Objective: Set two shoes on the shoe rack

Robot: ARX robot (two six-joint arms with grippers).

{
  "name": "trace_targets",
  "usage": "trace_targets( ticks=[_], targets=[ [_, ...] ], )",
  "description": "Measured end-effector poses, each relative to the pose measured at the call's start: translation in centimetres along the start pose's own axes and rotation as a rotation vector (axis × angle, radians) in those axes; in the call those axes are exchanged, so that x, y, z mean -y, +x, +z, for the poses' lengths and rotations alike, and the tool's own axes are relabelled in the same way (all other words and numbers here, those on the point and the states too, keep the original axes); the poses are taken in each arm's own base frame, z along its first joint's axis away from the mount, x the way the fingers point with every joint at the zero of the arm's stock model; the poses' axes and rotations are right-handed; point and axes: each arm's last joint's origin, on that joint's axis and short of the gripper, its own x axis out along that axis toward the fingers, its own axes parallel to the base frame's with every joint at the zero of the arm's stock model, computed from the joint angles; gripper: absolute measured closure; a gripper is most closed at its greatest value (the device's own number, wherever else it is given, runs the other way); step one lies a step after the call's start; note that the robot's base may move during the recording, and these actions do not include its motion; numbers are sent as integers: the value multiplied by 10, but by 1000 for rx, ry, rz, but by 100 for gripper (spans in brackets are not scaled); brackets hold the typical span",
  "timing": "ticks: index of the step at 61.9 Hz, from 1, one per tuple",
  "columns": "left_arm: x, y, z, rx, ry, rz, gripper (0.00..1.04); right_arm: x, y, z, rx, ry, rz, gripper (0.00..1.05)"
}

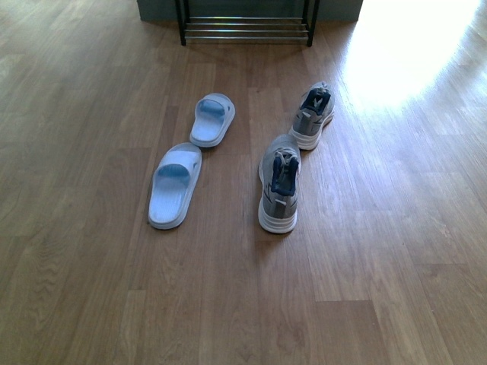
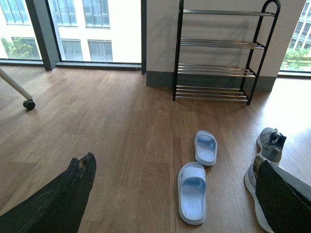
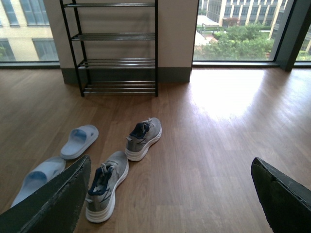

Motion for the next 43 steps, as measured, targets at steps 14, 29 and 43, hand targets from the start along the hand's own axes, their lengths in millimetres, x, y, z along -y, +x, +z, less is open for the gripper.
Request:
trace_targets(
  ticks=[14, 29, 43],
  targets=[
    [0, 0, 0, 0, 0, 0, 9, 0, 0, 0, 0, 0, 0, 9],
    [0, 0, 0, 0, 0, 0, 9, 0, 0, 0, 0, 0, 0, 9],
    [0, 0, 0, 0, 0, 0, 9, 0, 0, 0, 0, 0, 0, 9]
  ],
)
